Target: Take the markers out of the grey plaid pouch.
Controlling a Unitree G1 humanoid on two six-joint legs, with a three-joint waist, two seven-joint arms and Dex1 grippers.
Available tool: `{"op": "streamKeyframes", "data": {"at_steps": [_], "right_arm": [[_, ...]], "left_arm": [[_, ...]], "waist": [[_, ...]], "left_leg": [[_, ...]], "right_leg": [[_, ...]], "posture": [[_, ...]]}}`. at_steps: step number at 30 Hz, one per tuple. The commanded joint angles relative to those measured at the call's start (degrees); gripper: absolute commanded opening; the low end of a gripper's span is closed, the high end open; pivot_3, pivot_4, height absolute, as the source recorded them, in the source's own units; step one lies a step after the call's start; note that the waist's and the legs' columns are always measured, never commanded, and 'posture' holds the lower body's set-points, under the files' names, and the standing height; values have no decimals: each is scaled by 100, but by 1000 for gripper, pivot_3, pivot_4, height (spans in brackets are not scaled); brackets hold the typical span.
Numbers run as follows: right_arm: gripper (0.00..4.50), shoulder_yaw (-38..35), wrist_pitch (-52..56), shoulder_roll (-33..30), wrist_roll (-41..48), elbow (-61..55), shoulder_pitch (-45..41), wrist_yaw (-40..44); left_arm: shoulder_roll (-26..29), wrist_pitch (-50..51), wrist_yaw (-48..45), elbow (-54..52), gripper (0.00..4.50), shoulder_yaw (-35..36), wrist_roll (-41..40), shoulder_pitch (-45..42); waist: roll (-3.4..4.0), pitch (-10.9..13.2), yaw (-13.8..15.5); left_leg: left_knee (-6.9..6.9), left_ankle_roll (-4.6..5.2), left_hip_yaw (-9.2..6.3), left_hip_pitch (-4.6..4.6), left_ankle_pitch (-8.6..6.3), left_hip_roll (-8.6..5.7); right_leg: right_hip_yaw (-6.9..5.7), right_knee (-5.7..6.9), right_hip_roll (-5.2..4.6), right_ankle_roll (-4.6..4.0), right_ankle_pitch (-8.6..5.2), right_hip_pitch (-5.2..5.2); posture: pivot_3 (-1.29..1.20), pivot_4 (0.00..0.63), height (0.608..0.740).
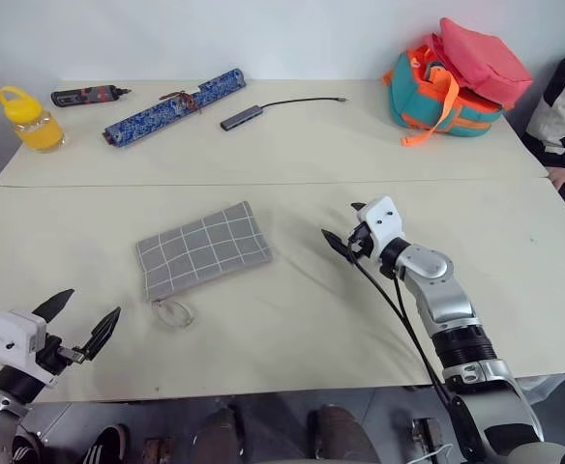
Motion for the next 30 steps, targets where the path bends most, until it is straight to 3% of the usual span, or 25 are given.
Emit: {"op": "streamKeyframes", "data": {"at_steps": [1,3,12,15,24,25,30], "right_arm": [[4500,-94,-68,-33,14,-230,-5,-15],[4500,-74,-67,-26,2,-242,-8,-8],[4500,5,190,405,242,-555,-223,37],[3596,152,311,803,298,-615,-408,48],[248,980,39,1509,-176,-199,-663,166],[34,1104,-40,1515,-279,-112,-642,198],[34,1452,-129,1511,-593,193,-496,243]], "left_arm": [[25,-193,-32,-70,4477,33,5,-33],[56,-331,162,-63,4477,-6,331,-61],[231,-561,-61,209,4477,28,271,-357],[374,-959,-12,558,4500,-31,594,-618],[875,-2179,32,1557,4500,-557,1571,-1377],[940,-2351,30,1653,4500,-618,1681,-1434],[1322,-3306,-166,2039,4500,-994,2092,-1465]], "waist": [[0,0,0],[0,0,2],[0,0,-10],[0,0,-14],[-3,-2,-17],[-5,-3,-18],[-6,-3,-59]], "left_leg": [[0,0,0,0,0,0],[0,0,0,0,0,0],[-3,-1,2,0,0,4],[-2,-4,3,0,2,5],[-11,-3,6,-6,1,-1],[-11,-3,8,-8,1,-1],[-12,-4,20,-10,2,1]], "right_leg": [[0,0,0,0,0,0],[0,0,0,0,0,0],[1,1,1,0,0,-4],[2,11,5,0,0,-9],[-10,29,-5,0,0,-29],[-11,30,-6,0,0,-32],[-13,36,-8,0,0,-44]], "posture": [[0,150,740],[0,150,740],[0,150,740],[0,150,740],[0,150,740],[0,150,740],[0,150,740]]}}
